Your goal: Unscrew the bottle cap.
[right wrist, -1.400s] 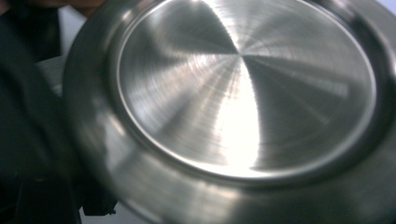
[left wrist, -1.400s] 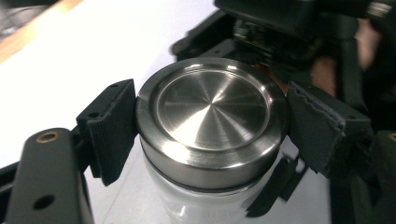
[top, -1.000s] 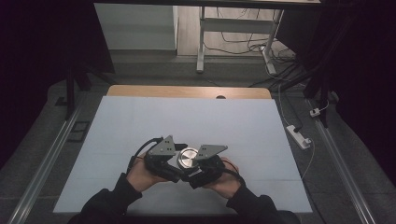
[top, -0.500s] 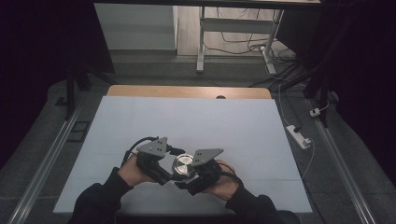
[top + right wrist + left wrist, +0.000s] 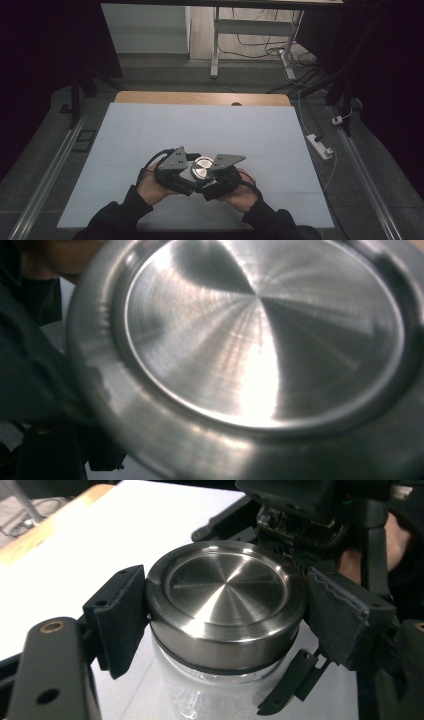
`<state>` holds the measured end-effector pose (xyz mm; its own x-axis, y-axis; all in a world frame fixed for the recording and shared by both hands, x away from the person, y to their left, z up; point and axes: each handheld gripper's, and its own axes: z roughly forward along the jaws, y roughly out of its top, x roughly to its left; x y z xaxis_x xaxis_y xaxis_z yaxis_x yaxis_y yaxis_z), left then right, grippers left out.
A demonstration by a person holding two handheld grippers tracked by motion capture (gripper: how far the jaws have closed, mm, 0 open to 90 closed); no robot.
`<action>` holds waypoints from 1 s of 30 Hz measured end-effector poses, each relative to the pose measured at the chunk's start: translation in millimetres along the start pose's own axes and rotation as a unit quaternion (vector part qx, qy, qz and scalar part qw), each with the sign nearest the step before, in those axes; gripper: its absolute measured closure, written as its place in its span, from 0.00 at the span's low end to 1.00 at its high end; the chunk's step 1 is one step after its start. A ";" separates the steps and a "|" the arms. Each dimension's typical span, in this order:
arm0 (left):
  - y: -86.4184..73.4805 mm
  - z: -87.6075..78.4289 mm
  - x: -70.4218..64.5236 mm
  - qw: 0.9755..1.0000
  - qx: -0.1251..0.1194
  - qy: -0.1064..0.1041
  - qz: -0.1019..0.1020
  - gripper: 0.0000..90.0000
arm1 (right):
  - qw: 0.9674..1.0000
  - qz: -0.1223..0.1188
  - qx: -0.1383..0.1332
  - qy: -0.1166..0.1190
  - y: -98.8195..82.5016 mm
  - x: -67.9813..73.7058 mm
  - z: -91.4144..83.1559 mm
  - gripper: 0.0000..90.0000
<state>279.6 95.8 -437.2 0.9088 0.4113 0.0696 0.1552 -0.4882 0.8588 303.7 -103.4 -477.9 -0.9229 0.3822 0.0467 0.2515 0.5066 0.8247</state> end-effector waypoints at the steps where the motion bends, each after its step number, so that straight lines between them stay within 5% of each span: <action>1: 0.6 -0.1 -0.5 1.000 0.000 0.003 0.001 0.23 | 1.000 0.001 -0.001 -0.004 0.6 0.0 -0.6 0.17; 9: 2.2 0.3 -2.0 1.000 0.002 0.007 -0.004 0.23 | 1.000 0.001 -0.002 -0.008 0.7 -0.4 -1.2 0.17; 14: 0.6 -4.0 11.8 0.998 0.012 -0.057 -0.019 0.17 | 1.000 -0.005 0.003 0.003 0.2 2.0 0.6 0.17; 15: -1.1 -4.9 14.5 0.998 0.016 -0.067 -0.010 0.08 | 1.000 -0.013 0.000 0.018 1.1 3.3 0.7 0.17; 18: -3.4 -4.9 16.5 0.996 0.024 -0.085 0.004 0.08 | 0.998 -0.028 0.001 0.048 2.1 7.1 0.5 0.17; 19: -5.7 -5.2 17.9 0.994 0.023 -0.107 0.017 0.08 | 0.998 -0.032 0.002 0.057 2.3 9.0 0.9 0.17; 24: -8.3 -7.6 16.0 0.988 0.017 -0.147 0.043 0.18 | 0.995 -0.050 0.008 0.082 2.6 15.9 3.4 0.17; 27: -6.5 -7.8 11.4 0.990 0.023 -0.125 0.053 0.21 | 0.995 -0.055 0.011 0.078 2.8 18.0 3.9 0.17; 30: -2.7 -4.2 4.7 0.997 0.020 -0.072 0.036 0.21 | 0.997 -0.041 0.009 0.059 3.0 14.5 2.8 0.17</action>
<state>281.8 102.3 -437.1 0.9638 0.2612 0.0542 0.1005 -0.5436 0.8333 291.8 -94.1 -476.3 -0.9683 0.2454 0.0464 0.1779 0.5470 0.8180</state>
